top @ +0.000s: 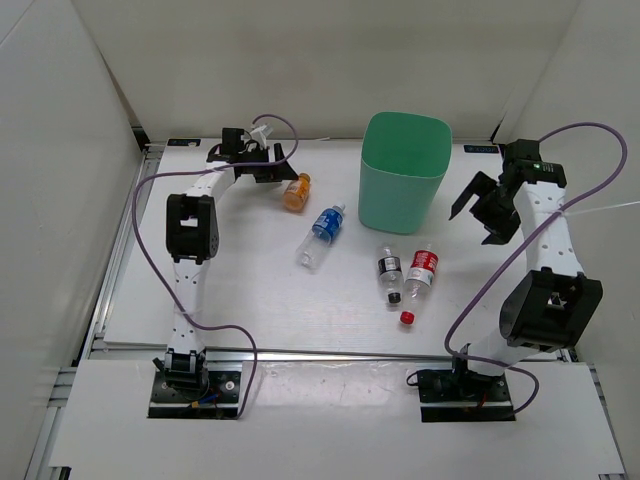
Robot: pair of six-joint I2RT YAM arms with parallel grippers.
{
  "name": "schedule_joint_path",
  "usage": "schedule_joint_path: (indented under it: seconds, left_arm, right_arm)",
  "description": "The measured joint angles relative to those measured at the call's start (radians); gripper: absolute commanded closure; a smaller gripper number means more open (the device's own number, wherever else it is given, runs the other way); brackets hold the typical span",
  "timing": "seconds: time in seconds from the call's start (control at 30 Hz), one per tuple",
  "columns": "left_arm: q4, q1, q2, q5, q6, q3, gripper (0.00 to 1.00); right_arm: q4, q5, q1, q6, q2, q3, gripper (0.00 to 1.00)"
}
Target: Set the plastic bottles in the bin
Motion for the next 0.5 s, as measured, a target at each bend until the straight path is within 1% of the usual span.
schedule_joint_path:
  seconds: [0.33,0.37,0.4,0.47,0.5]
  left_arm:
    - [0.005,-0.045,0.000,0.004,-0.027,-0.004,0.05]
    - [0.008,-0.051,0.000,0.005,-0.029,-0.009,0.06]
    - [0.010,-0.056,0.000,0.006,-0.031,-0.016,0.08]
    - [0.017,-0.066,-0.001,0.006,-0.030,-0.045,0.15]
    - [0.031,-0.069,-0.002,0.019,-0.032,-0.063,0.26]
  right_arm:
    - [0.007,-0.010,0.000,0.001,-0.030,-0.030,0.00]
    - [0.009,-0.010,0.000,0.001,-0.043,-0.038,0.00]
    - [0.005,-0.009,0.000,0.002,-0.056,-0.044,0.00]
    - [0.007,-0.008,0.000,0.002,-0.086,-0.063,0.00]
    - [0.006,-0.008,0.000,0.002,-0.101,-0.071,0.00]
